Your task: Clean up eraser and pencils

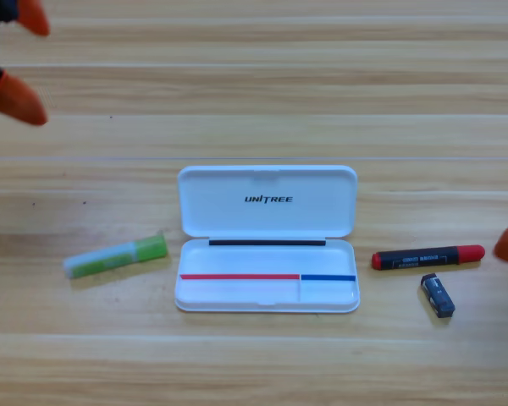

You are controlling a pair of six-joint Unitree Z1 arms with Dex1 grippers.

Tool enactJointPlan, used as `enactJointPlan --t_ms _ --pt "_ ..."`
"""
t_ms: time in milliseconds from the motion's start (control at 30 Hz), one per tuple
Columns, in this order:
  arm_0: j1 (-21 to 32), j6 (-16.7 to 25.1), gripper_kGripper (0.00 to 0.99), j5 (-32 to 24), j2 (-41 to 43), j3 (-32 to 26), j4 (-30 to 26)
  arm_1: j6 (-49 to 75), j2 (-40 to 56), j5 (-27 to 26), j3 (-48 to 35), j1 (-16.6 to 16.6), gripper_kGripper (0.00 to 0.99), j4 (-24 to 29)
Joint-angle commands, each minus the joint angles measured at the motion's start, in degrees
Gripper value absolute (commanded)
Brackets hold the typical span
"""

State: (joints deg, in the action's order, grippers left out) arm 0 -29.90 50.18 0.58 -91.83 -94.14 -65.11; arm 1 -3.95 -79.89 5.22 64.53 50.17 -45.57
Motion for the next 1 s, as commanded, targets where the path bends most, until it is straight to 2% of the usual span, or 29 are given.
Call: enactJointPlan --t_ms 33,267,533,700,833,900,1000 --pt "7.31 1.67 0.965 1.62 -12.49 1.59 -1.77 -1.5 -12.22 0.23 -3.62 -4.21 0.986 2.41" --pt "7.4 1.14 0.96 -2.86 -18.56 2.12 -2.3 -7.3 -21.01 0.75 -2.83 -4.82 0.988 7.95" --pt "7.05 -0.35 0.957 -5.76 -22.16 4.31 -2.04 -13.1 -28.66 1.98 -0.1 -5.79 0.954 8.92" --pt "6.43 -1.05 0.96 -5.94 -22.16 8.45 2.09 -13.54 -31.65 1.72 0.78 -6.05 0.893 9.88" --pt "5.82 -1.84 0.959 -5.67 -21.55 10.73 4.38 -14.16 -33.05 1.28 1.22 -5.97 0.888 9.97" --pt "5.38 -2.2 0.959 -5.58 -21.37 11.52 5.26 -14.16 -33.84 1.02 1.74 -5.97 0.838 10.06" --pt "4.76 -2.9 0.959 -5.67 -21.37 12.31 6.4 -14.25 -34.9 0.31 2.18 -6.05 0.836 10.15"
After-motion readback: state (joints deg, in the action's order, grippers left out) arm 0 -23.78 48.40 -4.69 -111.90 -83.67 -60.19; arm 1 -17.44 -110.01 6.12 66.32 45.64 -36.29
